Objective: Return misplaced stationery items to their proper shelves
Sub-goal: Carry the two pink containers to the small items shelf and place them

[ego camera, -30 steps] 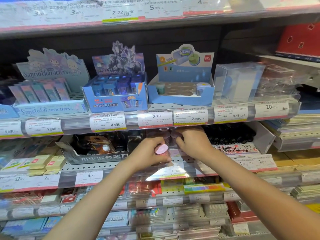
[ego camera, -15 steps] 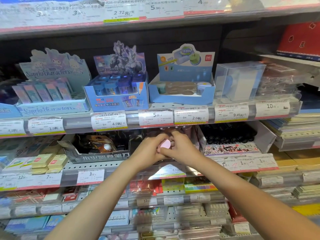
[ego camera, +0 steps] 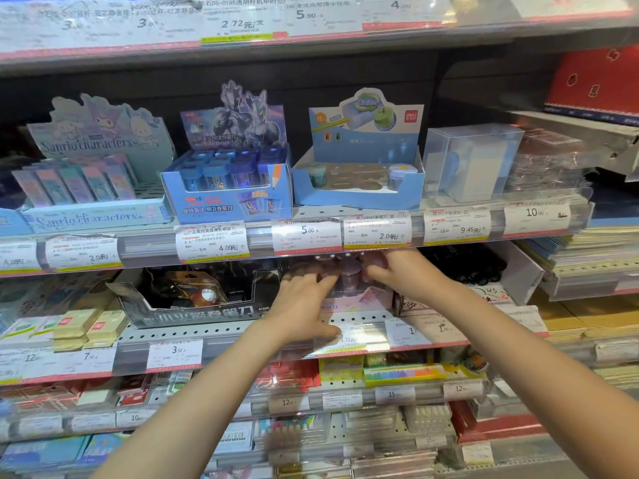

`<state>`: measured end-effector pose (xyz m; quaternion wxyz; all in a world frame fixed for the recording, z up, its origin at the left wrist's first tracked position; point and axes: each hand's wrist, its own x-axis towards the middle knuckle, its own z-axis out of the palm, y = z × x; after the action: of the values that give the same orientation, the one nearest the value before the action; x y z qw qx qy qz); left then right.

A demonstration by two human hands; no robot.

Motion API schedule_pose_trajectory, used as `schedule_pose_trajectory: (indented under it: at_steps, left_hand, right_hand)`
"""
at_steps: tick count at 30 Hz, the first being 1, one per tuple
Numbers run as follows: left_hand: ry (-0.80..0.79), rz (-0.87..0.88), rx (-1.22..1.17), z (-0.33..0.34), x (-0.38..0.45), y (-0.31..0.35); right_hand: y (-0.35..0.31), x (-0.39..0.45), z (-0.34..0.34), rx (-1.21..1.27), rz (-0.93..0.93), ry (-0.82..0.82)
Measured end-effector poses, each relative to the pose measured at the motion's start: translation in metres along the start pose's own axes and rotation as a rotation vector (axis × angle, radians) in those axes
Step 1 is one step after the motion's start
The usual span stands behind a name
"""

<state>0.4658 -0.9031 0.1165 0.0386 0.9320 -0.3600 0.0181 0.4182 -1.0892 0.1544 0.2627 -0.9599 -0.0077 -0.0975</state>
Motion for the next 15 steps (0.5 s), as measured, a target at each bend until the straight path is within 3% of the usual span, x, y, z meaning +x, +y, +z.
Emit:
schedule_pose_trajectory:
  at_steps: [15]
  left_hand:
    - [-0.068, 0.013, 0.007, -0.009, 0.007, 0.003]
  right_hand:
    - [0.014, -0.005, 0.004, -0.092, -0.016, 0.005]
